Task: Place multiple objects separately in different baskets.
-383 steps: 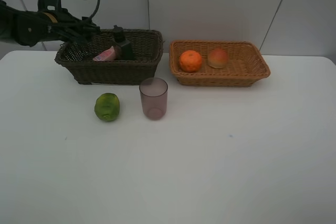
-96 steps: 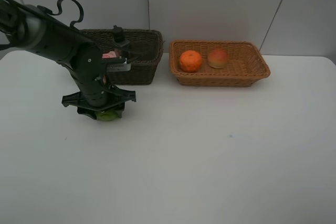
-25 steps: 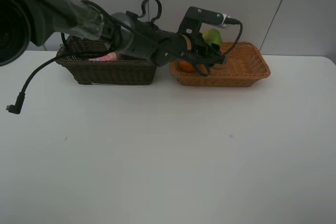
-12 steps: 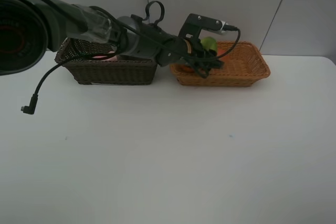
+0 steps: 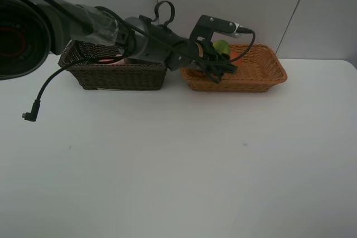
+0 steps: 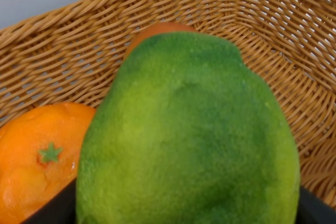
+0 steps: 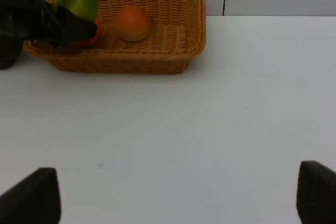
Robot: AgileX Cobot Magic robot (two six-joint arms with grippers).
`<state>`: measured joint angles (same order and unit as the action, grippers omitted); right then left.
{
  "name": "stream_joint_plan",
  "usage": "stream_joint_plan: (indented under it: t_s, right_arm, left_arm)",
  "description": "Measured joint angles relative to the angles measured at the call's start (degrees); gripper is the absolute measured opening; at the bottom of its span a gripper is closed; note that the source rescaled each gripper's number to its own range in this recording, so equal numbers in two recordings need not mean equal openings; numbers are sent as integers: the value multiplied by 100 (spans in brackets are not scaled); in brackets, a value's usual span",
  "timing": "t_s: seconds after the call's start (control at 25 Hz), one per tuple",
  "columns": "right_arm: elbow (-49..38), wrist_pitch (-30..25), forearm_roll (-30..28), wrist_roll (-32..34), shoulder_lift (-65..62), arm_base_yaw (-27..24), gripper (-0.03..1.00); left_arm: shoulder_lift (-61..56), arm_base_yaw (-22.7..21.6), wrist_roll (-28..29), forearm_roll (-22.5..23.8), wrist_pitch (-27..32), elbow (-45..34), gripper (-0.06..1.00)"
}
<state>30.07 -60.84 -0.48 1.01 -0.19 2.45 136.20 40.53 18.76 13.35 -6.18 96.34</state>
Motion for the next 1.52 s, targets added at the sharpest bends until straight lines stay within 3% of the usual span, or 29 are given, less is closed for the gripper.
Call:
stream_joint_plan:
  t_s: [0.16,0.52,0.64,0.84,1.16,1.52]
  right_arm:
    - [0,0,0,0,0,0,100]
    - [0,0,0,0,0,0,100]
    - [0,0,0,0,0,0,100]
    - [0,0,0,0,0,0,100]
    - [0,0,0,5,0,0,100]
    - [0,0,0,5,0,0,100]
  left_arm:
    - [0,0,-5,0,2,18,89]
    - [-289,0,-5,0,277,24,91]
    - [-573,0,-5,0,746,24,91]
    - [-1268,-131,-5,-24,2191,24,91]
    - [-2616,-1002,-399,-277,4549,-150,91]
    - [-5133,-2598,-527,-358,4980,-2213,91]
